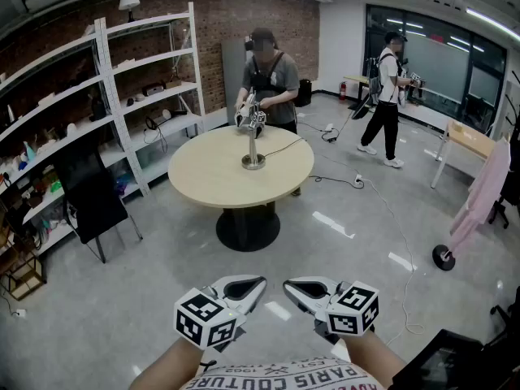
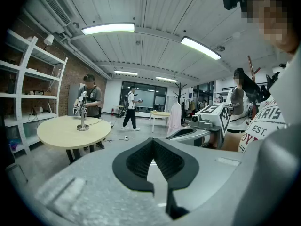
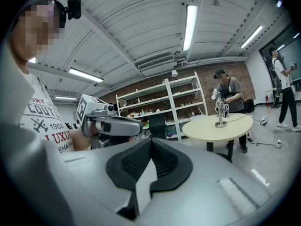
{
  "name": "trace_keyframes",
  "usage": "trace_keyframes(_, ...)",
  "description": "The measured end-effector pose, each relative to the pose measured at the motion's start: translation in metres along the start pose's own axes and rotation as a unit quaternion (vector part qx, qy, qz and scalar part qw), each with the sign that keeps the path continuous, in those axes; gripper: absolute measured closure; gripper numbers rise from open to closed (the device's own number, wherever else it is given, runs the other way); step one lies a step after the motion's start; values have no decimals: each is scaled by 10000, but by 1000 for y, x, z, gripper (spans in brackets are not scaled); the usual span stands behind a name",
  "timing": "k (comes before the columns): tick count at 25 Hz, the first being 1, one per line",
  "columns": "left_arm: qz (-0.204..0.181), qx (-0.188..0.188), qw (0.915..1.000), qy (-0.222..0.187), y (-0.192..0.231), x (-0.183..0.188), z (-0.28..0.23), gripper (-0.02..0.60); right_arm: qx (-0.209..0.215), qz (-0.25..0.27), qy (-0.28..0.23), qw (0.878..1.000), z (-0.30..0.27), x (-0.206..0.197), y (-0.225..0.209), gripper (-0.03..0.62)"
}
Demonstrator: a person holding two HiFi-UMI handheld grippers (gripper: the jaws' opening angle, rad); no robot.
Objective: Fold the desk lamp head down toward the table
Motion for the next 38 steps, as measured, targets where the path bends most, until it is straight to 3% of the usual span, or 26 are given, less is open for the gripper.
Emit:
trace_keyframes(17, 50, -43, 10000, -43, -8, -6, 4, 580, 215, 4, 9, 9998, -4, -4, 11, 591)
trace_keyframes(38, 25, -150, 9997, 167, -20, -15, -12, 580, -2, -255, -121, 9996, 21, -12, 7, 591)
Point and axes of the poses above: the fingertips, and each gripper's own axes: z backward along the fingers, y to its left, x out of its top, the point moved 8 cm from there along z, backward along the fingers, and after that the axes turned 15 degrees about z, right-handed, at the moved point
